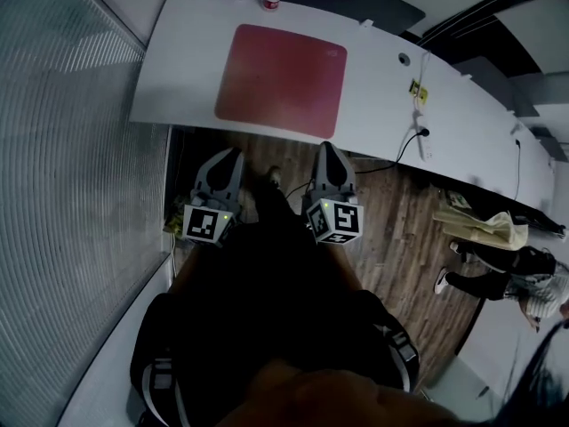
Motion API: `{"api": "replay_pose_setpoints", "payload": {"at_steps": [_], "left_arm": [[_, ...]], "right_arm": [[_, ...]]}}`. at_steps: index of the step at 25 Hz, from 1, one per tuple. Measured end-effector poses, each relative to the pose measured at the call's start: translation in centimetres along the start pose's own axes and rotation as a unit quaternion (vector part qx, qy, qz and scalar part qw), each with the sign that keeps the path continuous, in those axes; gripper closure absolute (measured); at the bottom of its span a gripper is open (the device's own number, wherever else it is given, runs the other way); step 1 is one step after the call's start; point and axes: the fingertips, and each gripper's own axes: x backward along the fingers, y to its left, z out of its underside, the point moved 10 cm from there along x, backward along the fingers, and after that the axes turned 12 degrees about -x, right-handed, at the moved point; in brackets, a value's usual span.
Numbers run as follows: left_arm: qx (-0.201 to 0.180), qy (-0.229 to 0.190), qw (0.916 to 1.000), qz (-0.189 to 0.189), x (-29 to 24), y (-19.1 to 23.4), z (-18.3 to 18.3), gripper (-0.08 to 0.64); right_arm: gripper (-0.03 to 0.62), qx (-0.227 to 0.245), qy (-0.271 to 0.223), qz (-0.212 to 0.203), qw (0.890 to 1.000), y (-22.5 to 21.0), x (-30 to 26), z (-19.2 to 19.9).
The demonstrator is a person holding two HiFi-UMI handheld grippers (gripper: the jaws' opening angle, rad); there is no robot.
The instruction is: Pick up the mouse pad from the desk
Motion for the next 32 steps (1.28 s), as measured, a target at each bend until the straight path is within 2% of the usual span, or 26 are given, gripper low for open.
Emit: {"api": "replay_pose_setpoints", "payload": {"at_steps": [2, 5, 8, 10, 14, 18, 21, 27, 32], "left_arm": [[-0.004, -0.007, 1.0, -0.005, -2.3, -0.2, -0.3, 0.543], [-0.003, 0.012, 0.9999, -0.003, -5.4, -0.6, -0.9, 0.543], [-0.006, -0.003, 0.9998, -0.02, -8.5, -0.8, -1.1, 0.543], [-0.007, 0.002, 0.9997, -0.024, -10.2, -1.3, -1.5, 0.542], [-0.012, 0.028, 0.9992, -0.024, -12.6, -2.0, -2.0, 0.542], [-0.012, 0.028, 0.9987, -0.041, -13.5, -1.6, -1.8, 0.543], [-0.012, 0.016, 0.9982, -0.056, -14.3, -0.8, -2.7, 0.542], [-0.028, 0.025, 0.996, -0.081, -15.3, 2.4, -2.7, 0.543], [-0.028, 0.026, 0.996, -0.081, -17.4, 5.6, -2.0, 0.543]], "right_arm": [[0.591, 0.002, 0.005, 0.001, 1.0, -1.7, -1.5, -0.9], [0.591, -0.003, 0.01, -0.003, 1.0, -3.9, -3.7, -2.2], [0.591, -0.009, 0.019, -0.009, 1.0, -6.1, -6.0, -3.5], [0.591, -0.012, 0.026, -0.015, 0.999, -7.3, -7.1, -4.3], [0.591, -0.005, 0.024, -0.031, 0.999, -9.6, -9.3, -5.1], [0.591, -0.015, 0.033, -0.03, 0.999, -10.8, -10.6, -4.9], [0.591, -0.024, 0.041, -0.028, 0.999, -11.4, -11.2, -4.9], [0.591, -0.025, 0.043, -0.013, 0.999, -12.1, -12.4, -4.9], [0.591, -0.015, 0.044, -0.001, 0.999, -11.9, -14.5, -4.8]]}}
